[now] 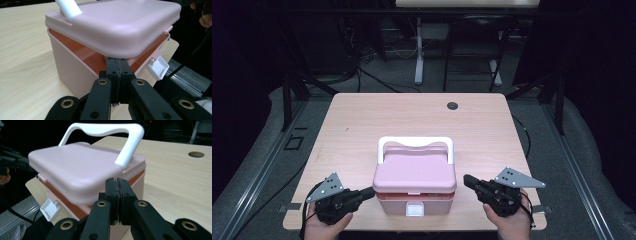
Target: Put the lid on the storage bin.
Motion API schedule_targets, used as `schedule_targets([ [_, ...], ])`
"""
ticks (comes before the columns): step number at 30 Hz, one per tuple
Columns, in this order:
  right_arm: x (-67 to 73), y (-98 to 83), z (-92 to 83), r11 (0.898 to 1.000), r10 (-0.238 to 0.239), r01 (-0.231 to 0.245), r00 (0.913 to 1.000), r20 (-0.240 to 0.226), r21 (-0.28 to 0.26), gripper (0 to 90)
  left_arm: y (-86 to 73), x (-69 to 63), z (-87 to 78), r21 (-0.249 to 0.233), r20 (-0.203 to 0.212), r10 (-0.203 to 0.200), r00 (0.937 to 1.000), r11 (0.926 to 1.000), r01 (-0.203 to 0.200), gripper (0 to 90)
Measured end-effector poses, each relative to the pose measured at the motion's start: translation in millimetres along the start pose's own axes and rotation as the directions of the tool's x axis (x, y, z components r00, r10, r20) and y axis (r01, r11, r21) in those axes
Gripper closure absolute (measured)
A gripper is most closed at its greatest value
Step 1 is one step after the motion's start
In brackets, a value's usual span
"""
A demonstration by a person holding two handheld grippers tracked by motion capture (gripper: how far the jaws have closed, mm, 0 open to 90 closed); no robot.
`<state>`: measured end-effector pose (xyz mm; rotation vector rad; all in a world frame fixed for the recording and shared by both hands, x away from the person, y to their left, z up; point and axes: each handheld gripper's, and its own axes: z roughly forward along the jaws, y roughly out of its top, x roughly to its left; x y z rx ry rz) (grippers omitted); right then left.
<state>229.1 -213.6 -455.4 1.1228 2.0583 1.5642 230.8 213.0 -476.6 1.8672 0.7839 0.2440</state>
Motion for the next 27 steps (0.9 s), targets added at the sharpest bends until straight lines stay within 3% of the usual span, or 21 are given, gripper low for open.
schedule_targets([
  [14, -2.7, 10.5, 12.3, 1.0, -0.005, 0.005, 0.9999, 0.009, -0.013, 84.8, -7.3, 0.5, 0.7, 0.026, 0.005, -0.001, 1.0, 0.9997, 0.001, 90.0],
  [27, -3.6, 9.3, 13.7, 1.0, 0.001, -0.001, 1.0, 0.009, -0.019, 84.7, -16.5, -2.4, 0.3, 0.06, 0.0, 0.005, 1.0, 0.9982, -0.005, 89.9],
])
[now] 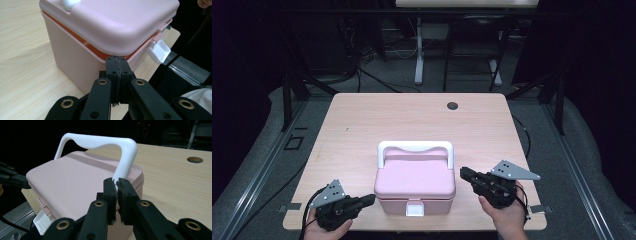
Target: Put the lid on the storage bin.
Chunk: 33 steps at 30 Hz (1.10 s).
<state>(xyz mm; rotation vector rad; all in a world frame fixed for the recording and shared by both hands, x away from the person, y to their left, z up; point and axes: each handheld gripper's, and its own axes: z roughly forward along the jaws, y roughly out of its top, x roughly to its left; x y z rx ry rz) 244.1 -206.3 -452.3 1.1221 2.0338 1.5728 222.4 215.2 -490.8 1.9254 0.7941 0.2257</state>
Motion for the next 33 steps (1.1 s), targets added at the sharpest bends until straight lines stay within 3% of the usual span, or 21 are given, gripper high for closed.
schedule_targets([
  [6, 0.0, -0.5, 0.1, 1.0, 0.004, -0.004, 1.0, -0.002, -0.006, 84.7, -1.1, 0.6, -1.2, -0.013, 0.007, -0.013, 0.9999, 0.9998, 0.013, 89.9],
  [21, -1.4, -0.6, -1.0, 1.0, 0.009, -0.009, 1.0, 0.002, -0.009, 84.8, 4.6, 7.7, -5.5, -0.042, -0.03, -0.022, 0.9993, 0.9989, 0.02, 89.5],
  [33, -8.5, -2.0, 0.4, 1.0, 0.019, -0.019, 0.9996, 0.02, -0.006, 84.5, 22.8, 32.4, -2.6, -0.095, -0.092, -0.058, 0.9941, 0.9943, 0.049, 83.0],
])
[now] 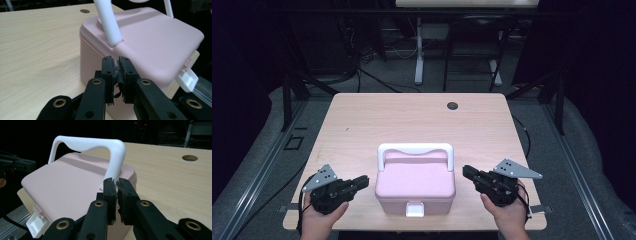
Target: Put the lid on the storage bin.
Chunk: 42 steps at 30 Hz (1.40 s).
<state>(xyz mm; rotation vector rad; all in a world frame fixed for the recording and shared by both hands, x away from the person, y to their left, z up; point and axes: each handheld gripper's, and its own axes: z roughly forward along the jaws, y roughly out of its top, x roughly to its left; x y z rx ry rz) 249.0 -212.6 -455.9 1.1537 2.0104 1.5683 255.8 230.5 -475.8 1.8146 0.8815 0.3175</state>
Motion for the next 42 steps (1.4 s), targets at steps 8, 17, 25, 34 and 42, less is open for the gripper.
schedule_targets([
  [8, -5.7, -1.7, 2.2, 1.0, 0.003, -0.003, 0.9998, 0.019, 0.009, 83.4, 12.8, 11.5, 9.3, -0.032, -0.027, -0.023, 0.9994, 0.9993, 0.022, 75.1],
  [17, -11.4, -4.3, 4.1, 1.0, 0.0, -0.001, 0.9989, 0.046, 0.013, 80.6, 17.5, 21.6, 18.4, -0.038, -0.055, -0.04, 0.9977, 0.9986, 0.038, 69.5],
  [25, -18.4, -9.1, 4.5, 1.0, 0.001, -0.002, 0.9968, 0.08, 0.018, 76.0, 9.7, 37.7, 23.1, -0.05, -0.098, -0.086, 0.9914, 0.9955, 0.081, 62.6],
  [34, -26.6, -18.4, 7.5, 0.999, -0.004, -0.001, 0.9915, 0.13, 0.035, 71.4, -5.5, 54.6, 21.7, -0.07, -0.158, -0.123, 0.9797, 0.9911, 0.113, 56.4],
  [42, -33.7, -26.7, 11.4, 0.999, -0.004, -0.004, 0.9877, 0.156, 0.049, 67.2, -12.7, 63.8, 20.8, -0.061, -0.192, -0.131, 0.9726, 0.9908, 0.121, 53.7],
])
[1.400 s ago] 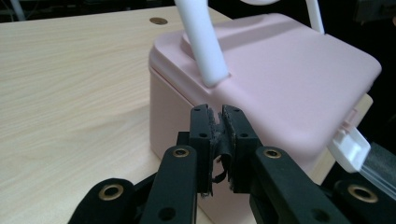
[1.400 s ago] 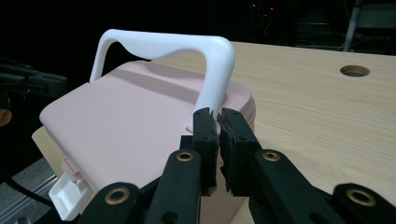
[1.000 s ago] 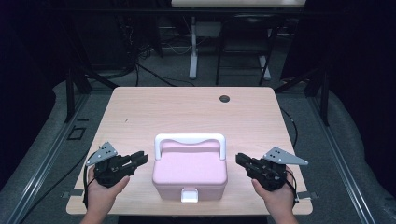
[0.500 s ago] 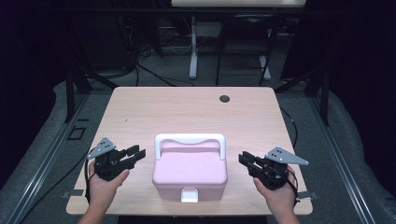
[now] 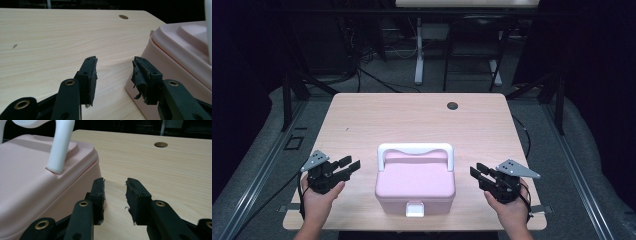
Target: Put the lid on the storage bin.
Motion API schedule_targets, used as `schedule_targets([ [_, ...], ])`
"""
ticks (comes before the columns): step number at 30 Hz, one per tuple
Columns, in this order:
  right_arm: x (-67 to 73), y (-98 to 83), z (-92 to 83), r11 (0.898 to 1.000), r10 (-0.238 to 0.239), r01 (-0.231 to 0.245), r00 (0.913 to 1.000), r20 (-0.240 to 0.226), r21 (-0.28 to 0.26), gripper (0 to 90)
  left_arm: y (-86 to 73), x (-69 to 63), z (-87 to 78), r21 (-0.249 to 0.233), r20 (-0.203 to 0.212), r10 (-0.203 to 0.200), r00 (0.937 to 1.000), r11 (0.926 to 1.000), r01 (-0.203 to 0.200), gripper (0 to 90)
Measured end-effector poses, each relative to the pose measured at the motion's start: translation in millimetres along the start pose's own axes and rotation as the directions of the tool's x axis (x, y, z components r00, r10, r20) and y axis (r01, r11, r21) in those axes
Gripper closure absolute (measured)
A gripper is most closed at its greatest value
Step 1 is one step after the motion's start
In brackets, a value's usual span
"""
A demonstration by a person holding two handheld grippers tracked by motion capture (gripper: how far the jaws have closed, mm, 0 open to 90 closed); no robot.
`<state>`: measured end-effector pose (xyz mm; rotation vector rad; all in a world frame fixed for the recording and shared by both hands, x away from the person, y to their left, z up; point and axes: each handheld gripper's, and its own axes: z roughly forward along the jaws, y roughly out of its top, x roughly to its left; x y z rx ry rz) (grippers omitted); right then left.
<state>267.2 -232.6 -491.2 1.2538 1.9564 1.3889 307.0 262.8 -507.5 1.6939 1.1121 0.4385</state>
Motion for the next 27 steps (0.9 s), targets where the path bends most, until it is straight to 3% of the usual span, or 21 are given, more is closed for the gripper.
schedule_targets([
  [3, -1.3, -3.8, 1.8, 1.0, -0.015, 0.015, 0.9997, 0.019, 0.0, 66.6, -5.7, 1.1, 2.7, 0.011, -0.006, -0.005, 1.0, 0.9999, 0.005, 52.1],
  [18, -11.2, -25.3, 16.5, 0.999, 0.0, -0.002, 0.9991, 0.043, 0.047, 62.9, -20.7, 1.6, 12.3, 0.07, -0.022, 0.025, 0.9994, 0.9973, -0.024, 51.2],
  [27, -11.4, -30.3, 22.3, 0.997, 0.013, -0.016, 0.9992, 0.037, 0.079, 62.9, -21.7, -2.2, 11.6, 0.063, -0.028, 0.033, 0.999, 0.9975, -0.032, 49.3],
])
